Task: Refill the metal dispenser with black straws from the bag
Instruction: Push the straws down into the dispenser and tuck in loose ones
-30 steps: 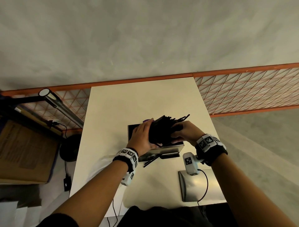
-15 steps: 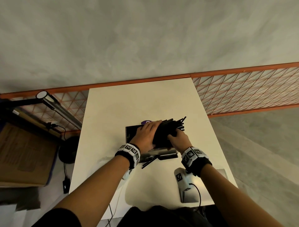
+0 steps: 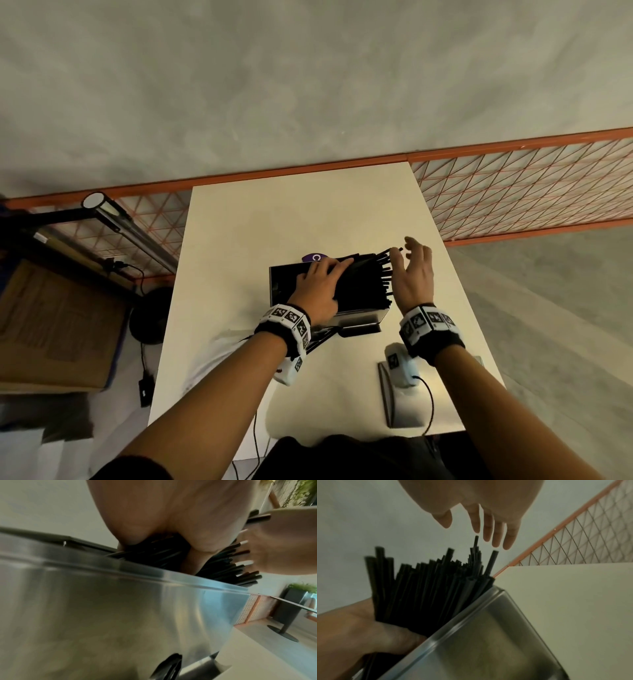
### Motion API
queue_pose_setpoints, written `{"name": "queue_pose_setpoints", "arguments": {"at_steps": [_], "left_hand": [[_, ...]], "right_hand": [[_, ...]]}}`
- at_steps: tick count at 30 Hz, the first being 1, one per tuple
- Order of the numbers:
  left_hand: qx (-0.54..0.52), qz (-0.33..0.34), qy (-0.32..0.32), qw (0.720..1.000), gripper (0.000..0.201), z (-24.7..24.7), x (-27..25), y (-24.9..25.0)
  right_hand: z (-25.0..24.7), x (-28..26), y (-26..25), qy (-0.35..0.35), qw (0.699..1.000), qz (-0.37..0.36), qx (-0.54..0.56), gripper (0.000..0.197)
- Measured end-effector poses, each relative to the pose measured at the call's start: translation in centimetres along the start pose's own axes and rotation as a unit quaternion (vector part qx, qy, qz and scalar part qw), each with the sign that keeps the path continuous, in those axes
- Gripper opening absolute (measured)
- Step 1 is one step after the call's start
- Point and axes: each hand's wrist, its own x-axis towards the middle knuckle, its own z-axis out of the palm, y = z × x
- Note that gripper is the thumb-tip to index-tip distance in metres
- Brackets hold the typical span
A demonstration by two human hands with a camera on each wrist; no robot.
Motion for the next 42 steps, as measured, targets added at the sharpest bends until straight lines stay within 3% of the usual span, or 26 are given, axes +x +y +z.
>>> {"name": "queue_pose_setpoints", "arguments": {"at_steps": [4, 9, 14, 20, 30, 38, 42], "left_hand": [[-0.033, 0.020, 0.032, 0.999, 0.094, 0.4, 0.0, -0.8], [-0.062, 0.037, 0.076, 0.994, 0.111, 1.3, -2.2, -3.5], [-0.045, 0.014, 0.075, 0.996, 0.125, 1.8, -2.6, -4.2], [-0.030, 0.010, 0.075, 0.997, 0.129, 2.1, -2.4, -4.1], [-0.060, 0.005, 0.063, 0.996, 0.132, 1.6, -2.6, -3.6], [-0.087, -0.001, 0.061, 0.994, 0.132, 1.7, -2.4, -3.7], [-0.100, 0.018, 0.075, 0.992, 0.118, 1.0, -1.8, -2.9]], "right_hand": [[2.4, 0.6, -0.7, -0.066, 0.998, 0.020, 0.009, 0.046], [3.1, -0.6, -0.3, -0.066, 0.996, -0.061, 0.004, 0.029], [2.2, -0.3, 0.0, -0.068, 0.997, 0.019, 0.026, 0.031], [3.0, 0.1, -0.7, -0.163, 0.984, 0.051, -0.040, 0.027], [3.5, 0.9, -1.1, -0.263, 0.954, 0.102, -0.103, 0.030], [2.9, 0.9, -2.1, -0.241, 0.964, 0.005, -0.114, 0.023], [2.6, 1.7, -2.2, -0.244, 0.967, -0.005, -0.076, 0.024]]}}
